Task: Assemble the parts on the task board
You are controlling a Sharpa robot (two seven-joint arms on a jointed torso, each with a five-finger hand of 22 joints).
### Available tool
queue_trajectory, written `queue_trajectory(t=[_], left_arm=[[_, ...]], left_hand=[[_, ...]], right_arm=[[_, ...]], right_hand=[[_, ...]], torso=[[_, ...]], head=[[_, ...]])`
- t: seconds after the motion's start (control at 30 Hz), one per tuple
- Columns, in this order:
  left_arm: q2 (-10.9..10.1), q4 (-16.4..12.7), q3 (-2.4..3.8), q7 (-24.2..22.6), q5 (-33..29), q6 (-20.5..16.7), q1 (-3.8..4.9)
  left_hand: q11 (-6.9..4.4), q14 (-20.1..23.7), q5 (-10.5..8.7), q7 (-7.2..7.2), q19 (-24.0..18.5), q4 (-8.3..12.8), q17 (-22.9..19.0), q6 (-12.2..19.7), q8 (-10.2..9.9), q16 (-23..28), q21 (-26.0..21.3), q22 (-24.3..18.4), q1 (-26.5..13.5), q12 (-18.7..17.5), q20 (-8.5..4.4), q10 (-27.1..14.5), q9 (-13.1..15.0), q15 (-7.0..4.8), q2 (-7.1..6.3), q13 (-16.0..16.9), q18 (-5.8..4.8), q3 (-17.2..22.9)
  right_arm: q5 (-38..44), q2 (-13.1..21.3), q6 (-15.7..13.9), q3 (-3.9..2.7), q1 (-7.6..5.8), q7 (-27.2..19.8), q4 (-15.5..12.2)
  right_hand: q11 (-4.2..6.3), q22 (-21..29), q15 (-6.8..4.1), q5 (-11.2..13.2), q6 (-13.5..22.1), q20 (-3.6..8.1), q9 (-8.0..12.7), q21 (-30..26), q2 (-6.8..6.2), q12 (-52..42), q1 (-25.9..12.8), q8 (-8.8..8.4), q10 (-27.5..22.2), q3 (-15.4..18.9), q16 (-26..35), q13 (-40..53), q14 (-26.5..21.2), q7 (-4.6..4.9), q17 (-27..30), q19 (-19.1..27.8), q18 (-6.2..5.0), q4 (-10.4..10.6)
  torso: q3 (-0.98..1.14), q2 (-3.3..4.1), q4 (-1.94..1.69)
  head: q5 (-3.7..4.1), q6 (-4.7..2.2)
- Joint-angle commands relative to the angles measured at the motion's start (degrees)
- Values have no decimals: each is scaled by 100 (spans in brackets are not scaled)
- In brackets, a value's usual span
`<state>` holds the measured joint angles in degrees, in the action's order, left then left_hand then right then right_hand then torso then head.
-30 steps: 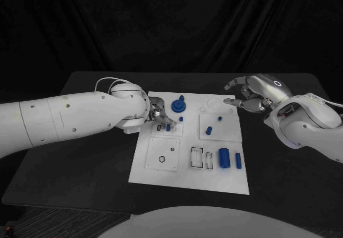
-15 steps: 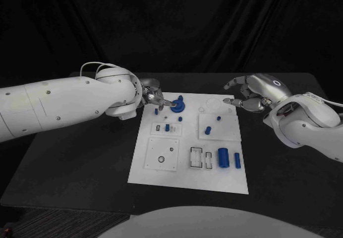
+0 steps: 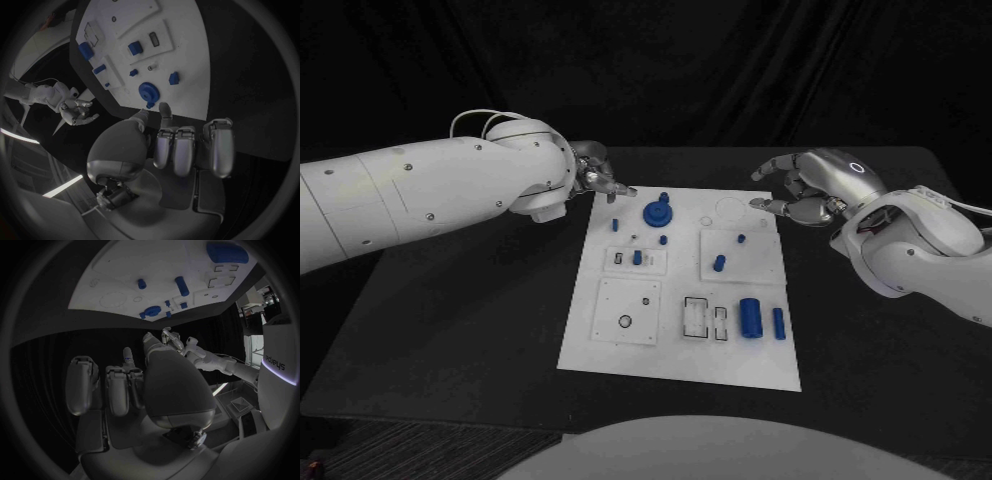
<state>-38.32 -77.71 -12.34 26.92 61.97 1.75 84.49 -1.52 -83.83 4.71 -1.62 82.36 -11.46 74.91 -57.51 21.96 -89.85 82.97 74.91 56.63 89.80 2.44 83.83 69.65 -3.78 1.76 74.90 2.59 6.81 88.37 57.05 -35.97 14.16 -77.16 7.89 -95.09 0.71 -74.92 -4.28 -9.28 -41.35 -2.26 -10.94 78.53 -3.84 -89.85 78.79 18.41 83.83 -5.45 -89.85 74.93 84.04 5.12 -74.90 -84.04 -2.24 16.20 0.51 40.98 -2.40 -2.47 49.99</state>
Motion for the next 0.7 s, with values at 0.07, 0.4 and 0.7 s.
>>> queue_trajectory(t=[0.07,0.4,0.7], left_arm=[[81,213,5,-13,-22,301,-38],[205,536,4,27,-22,460,-166],[236,605,4,10,-22,554,-261]], left_hand=[[-31,-617,34,-10,-6,6,1509,74,30,-15,-36,926,54,20,-6,617,23,-36,-9,1510,-2,-22],[-21,-617,13,-21,-22,-34,1509,114,34,-15,-53,919,33,20,-1,617,52,-27,-1,1510,2,-56],[-7,-617,-43,-35,-43,-94,1509,155,40,-15,-75,912,0,20,9,617,88,-14,10,1510,8,-109]], right_arm=[[18,3,61,-3,22,63,3],[18,1,99,-3,28,55,0],[18,21,107,-4,29,59,-29]], right_hand=[[-40,-1150,45,-34,-45,-28,13,-15,40,-15,9,4,617,29,7,1507,589,-7,-1486,-89,-45,7],[-40,-1149,44,-61,-47,-28,22,-18,51,-15,19,1,617,26,10,1507,589,-7,-1484,-89,-45,2],[-39,-1149,44,-75,-49,-28,26,-20,55,-15,24,0,617,24,10,1507,589,-8,-1483,-89,-46,0]], torso=[[-4,1,3],[-5,-1,2],[-2,0,-2]], head=[[-17,1],[-27,1],[-35,1]])
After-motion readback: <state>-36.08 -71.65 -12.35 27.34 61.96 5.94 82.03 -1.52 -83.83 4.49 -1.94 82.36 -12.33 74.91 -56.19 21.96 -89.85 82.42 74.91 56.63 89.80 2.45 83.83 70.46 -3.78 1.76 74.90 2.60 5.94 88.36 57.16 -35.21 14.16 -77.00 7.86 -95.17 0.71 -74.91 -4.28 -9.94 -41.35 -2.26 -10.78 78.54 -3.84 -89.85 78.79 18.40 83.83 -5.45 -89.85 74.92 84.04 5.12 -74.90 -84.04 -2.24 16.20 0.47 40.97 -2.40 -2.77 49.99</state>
